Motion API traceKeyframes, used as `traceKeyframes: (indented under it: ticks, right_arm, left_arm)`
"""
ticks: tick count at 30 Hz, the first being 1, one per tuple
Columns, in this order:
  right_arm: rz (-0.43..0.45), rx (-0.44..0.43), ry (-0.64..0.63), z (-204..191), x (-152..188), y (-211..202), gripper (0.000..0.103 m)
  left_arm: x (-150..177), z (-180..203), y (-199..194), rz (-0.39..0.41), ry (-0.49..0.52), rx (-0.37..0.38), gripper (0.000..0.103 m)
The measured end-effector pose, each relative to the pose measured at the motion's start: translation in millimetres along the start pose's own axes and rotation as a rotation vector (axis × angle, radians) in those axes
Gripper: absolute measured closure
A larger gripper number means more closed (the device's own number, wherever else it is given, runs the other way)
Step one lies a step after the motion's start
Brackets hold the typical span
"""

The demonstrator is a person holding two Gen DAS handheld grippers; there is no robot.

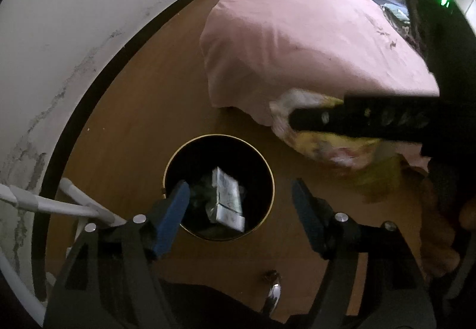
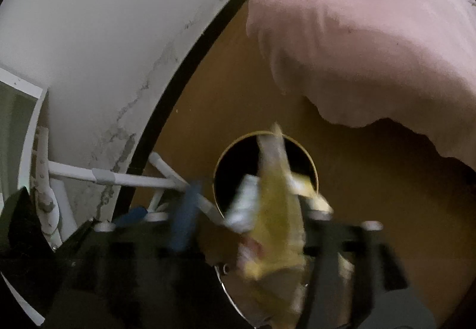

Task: Collect trash
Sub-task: 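Return both tools to the desk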

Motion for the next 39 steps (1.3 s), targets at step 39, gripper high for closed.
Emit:
traceKeyframes:
  ticks: [39]
  right_arm:
    - [0.178,-0.212,-0.881,-417,153,-64,0.015]
  left_arm:
    - [283,-283,-326,0.312,-0.744,-0.481,0.007]
Point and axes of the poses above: each gripper's, at about its wrist camera, not at the fingertips, and y roughly the way its jaws point, z to its right, x to its underside, the point moved 7 cm from there along y, roughly the way its jaws point, and after that the axes turned 7 degrees about -z, right-handed, at the moved point
